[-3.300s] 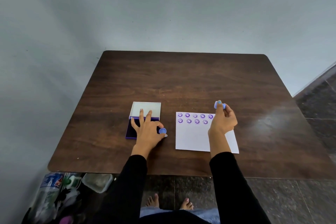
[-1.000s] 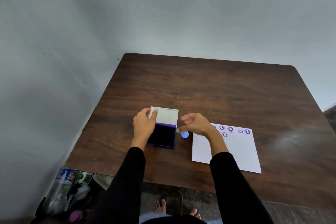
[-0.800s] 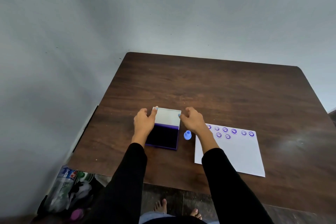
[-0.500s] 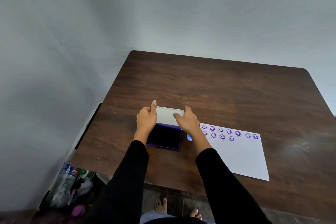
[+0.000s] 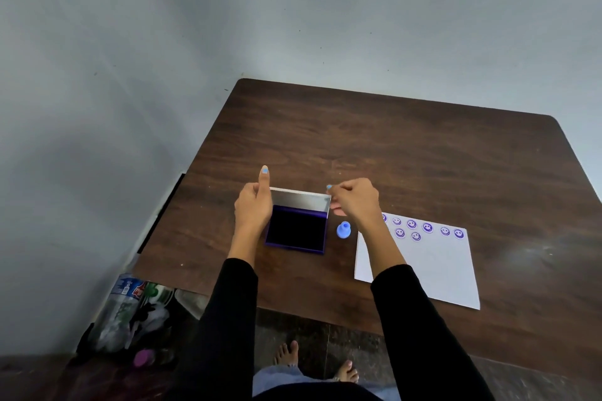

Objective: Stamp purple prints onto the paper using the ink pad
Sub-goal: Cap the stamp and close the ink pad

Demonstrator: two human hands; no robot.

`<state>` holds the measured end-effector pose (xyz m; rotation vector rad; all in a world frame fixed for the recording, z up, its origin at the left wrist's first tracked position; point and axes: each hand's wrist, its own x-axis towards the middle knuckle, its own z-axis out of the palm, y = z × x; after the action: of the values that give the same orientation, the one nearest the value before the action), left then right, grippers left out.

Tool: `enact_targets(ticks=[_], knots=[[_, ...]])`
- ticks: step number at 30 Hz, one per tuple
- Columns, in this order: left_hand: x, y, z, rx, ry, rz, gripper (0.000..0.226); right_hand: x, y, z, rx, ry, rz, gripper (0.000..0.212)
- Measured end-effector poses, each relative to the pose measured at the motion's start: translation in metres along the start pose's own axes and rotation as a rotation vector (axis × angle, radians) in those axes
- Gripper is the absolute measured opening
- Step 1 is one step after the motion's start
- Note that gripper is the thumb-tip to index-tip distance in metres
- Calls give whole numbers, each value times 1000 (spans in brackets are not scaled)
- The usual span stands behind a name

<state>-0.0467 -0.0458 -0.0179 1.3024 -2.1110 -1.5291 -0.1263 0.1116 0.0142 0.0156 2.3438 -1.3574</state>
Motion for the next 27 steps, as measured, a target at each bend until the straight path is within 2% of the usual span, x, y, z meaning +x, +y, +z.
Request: enact_targets(ticks=[3,9,14,19,24,27], knots=[[-2,0,-6,-19,-12,-67,58,-4,-1,-2,-89,-124,71,12],[-9,-12,-11,-16,-61,-142,52,-17,7,11,-320,-199,131,13],[-21,-25,-9,107,-58,-128,57,-25,24,27,-542,-140,45,23],[-29,-28,-6,142,-72,-118,58,-34,37,41,-621,-107,-5,39],[-35,-28,-2,154,-75,-93,56,-37,37,41,-636,-122,-16,36],[-36,-28,-2,159,-76,-78,58,-31,29,20,-594,-78,6,21]])
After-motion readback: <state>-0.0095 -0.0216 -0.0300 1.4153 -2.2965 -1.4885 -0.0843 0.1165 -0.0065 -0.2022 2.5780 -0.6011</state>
